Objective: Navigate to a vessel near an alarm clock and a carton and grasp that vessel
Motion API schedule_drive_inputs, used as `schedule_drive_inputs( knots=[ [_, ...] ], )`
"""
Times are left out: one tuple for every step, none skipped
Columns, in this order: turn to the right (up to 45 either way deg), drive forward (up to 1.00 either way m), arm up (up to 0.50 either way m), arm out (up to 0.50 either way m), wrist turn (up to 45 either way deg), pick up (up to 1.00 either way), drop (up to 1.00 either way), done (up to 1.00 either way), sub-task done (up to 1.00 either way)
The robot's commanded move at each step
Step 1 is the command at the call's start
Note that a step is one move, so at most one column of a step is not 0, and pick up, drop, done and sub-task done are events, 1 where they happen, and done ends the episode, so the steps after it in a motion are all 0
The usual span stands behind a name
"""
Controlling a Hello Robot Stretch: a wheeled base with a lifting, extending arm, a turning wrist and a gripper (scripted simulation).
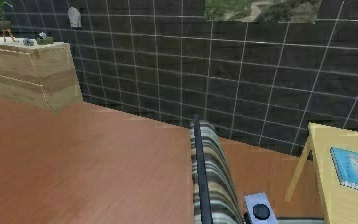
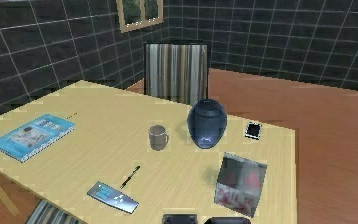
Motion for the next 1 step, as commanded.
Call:
schedule_drive_inputs(
  knots=[
    [0.0, 0.0, 0.0, 0.46, 0.0, 0.0, 0.0, 0.0, 0.0]
  ],
)
